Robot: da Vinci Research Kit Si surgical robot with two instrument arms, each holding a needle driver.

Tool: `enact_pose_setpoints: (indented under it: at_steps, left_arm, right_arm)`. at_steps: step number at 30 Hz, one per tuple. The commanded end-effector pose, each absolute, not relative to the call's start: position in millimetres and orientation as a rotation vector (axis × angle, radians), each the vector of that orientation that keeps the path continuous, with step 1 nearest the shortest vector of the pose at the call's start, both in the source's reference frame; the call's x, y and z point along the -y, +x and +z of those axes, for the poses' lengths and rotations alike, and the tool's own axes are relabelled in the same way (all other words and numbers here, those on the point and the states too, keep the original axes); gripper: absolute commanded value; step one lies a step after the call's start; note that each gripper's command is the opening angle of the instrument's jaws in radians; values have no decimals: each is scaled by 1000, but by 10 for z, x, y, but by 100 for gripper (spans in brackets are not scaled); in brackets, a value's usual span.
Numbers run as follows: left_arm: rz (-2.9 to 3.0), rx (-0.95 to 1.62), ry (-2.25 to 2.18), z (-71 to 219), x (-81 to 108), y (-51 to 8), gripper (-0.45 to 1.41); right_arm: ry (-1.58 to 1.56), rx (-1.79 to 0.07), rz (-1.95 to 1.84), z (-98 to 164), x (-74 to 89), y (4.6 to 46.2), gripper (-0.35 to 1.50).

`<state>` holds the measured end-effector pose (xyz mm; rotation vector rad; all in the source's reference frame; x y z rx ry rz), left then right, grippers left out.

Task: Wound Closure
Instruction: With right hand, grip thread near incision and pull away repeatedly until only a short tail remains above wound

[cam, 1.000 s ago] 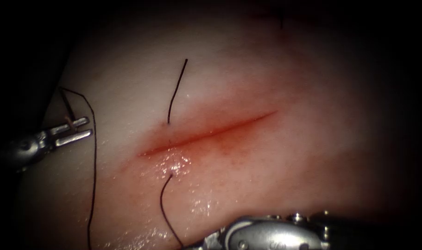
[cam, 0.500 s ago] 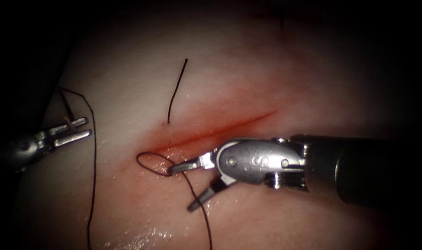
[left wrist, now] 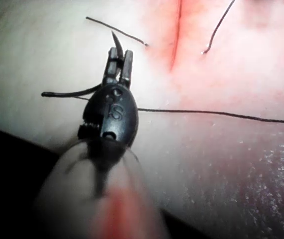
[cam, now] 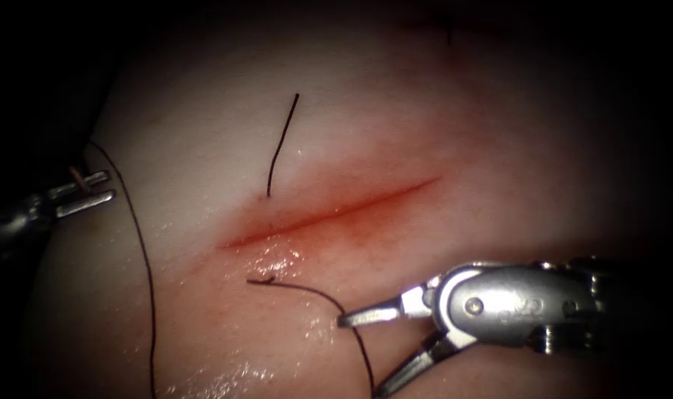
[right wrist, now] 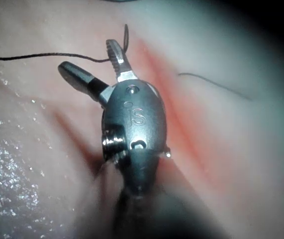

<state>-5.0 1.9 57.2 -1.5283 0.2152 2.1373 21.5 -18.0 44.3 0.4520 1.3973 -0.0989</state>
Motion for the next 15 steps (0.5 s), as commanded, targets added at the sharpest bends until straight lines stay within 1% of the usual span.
enact_pose_setpoints:
  at_steps: [1, 6, 8, 11, 15]
  left_arm:
    - [2136, -217, -1531, 577, -20, -56, -45]
    - [2136, -220, -1531, 577, -19, -55, -45]
    - [2133, -224, -1530, 578, -19, -57, -45]
    - [2132, -229, -1527, 579, -19, -61, -45]
    - [2130, -239, -1524, 581, -15, -68, -45]
  right_arm:
    - [449, -1392, -97, 438, 183, 203, 136]
    - [437, -1369, -65, 419, 170, 157, 138]
    - [425, -1355, -40, 415, 154, 139, 133]
    - [397, -1347, -11, 428, 140, 143, 128]
    - [400, -1374, 7, 459, 128, 173, 123]
